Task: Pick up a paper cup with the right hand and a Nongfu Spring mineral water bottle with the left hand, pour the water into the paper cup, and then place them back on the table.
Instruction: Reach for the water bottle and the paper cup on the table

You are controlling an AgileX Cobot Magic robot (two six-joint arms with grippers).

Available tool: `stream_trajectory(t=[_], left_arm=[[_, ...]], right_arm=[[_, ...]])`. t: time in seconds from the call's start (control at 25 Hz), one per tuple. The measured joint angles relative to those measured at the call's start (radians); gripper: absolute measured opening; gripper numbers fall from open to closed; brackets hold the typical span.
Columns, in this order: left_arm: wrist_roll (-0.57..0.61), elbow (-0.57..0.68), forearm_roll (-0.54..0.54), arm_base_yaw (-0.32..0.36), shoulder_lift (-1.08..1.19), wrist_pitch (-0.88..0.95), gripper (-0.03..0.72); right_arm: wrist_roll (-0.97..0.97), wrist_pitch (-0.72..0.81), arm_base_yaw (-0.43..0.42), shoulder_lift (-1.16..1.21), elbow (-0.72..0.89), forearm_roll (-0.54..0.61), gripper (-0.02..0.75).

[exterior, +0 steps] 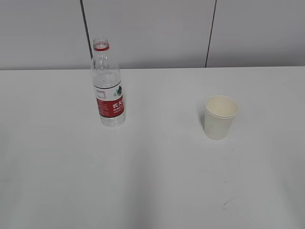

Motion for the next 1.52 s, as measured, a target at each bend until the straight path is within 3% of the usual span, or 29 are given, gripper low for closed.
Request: stream_trajectory(t=[0.56,0.76,1.0,1.28,1.52], left_arm=[[0.0,0.0,0.0,0.0,0.0,0.0,0.465],[0.0,0.0,0.0,0.0,0.0,0.0,0.465],[0.0,-0.007,0.0,0.0,0.0,-0.022,0.465],[0.0,-0.034,0.02,0.0,0.05,-0.489,0.465],[0.053,-0.038,0.024,-0.001,0.362,-0.731,0.465]], right_arm=[[0.0,-0.046,0.0,0.0,-0.014,0.0,0.582],[0.0,-0.283,0.0,0.045,-0.039,0.002,0.582],[0.0,-0.604,0.0,0.293,-0.039,0.007,0.582],[0.0,-1.08,0.0,0.575,0.011,0.009,0.582],[0.036,-1.42,0.0,0.78,0.152,0.009,0.582]])
